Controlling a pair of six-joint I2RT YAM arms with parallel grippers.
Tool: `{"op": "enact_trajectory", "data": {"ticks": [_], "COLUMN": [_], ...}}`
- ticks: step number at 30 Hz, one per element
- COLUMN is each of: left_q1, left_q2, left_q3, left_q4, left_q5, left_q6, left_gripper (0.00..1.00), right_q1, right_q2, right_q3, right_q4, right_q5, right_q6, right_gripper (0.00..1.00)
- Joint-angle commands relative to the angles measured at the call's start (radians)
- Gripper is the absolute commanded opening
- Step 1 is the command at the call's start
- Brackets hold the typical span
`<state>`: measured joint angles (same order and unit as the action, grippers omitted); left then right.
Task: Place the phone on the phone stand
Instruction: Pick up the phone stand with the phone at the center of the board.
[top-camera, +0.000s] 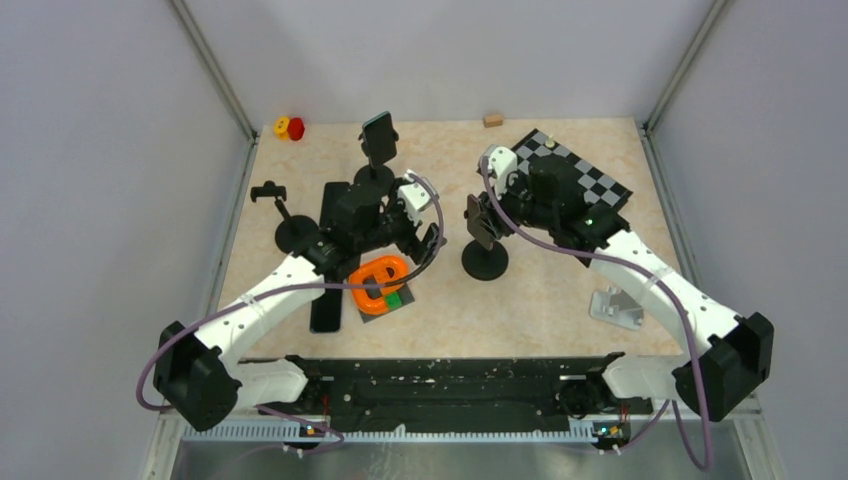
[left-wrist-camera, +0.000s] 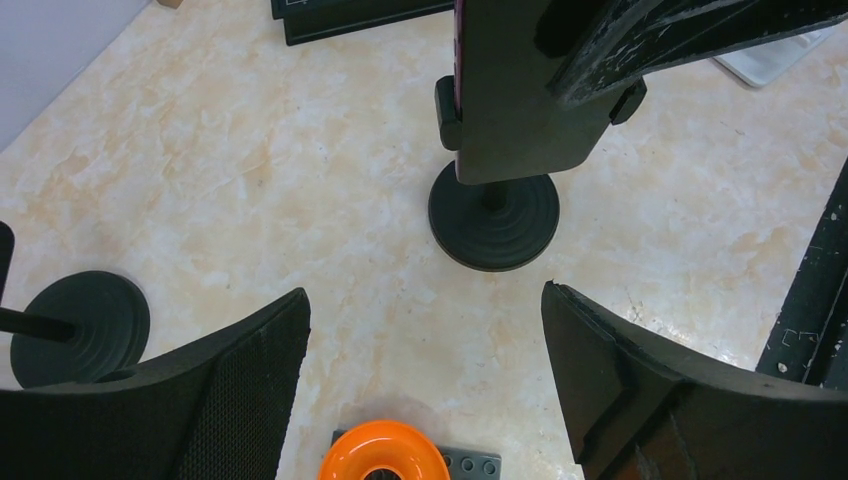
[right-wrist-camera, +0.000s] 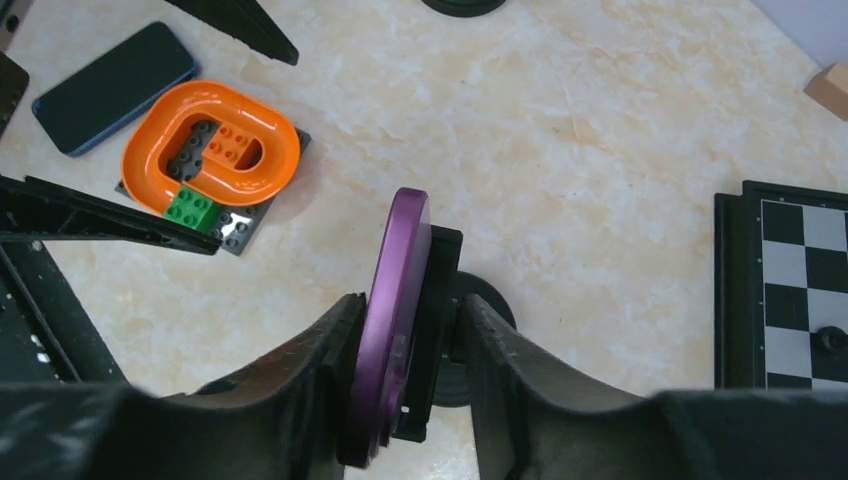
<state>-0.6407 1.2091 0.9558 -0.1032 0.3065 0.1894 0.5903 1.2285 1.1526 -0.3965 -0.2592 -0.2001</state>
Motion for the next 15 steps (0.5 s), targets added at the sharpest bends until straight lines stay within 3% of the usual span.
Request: {"op": "enact_trajectory", "data": {"ticks": [1, 6, 15], "left_q1": [0.016, 0.068, 0.147], "left_q2": [-0.024, -0.028, -0.043], "left_q3": [0.043, 0.068, 0.1], "left_q4": [0.017, 0.016, 0.03], "left_q5": [-0.012, -0.01, -0.026], "left_q6": [-0.007, -0.057, -0.126], "left_gripper": [0.89, 0.91, 0.92], "right_q1": [-0.008, -0.023, -0.094], "right_q2": [0.048, 0.121, 0.306], "right_q3": [0.07, 0.152, 0.416], "right_q4": [0.024, 0.049, 0.097], "right_q5": [-0.027, -0.023, -0.039], "right_q6": [-0.001, -0.004, -0.037], "right_gripper": [0.35, 0.0, 0.0]}}
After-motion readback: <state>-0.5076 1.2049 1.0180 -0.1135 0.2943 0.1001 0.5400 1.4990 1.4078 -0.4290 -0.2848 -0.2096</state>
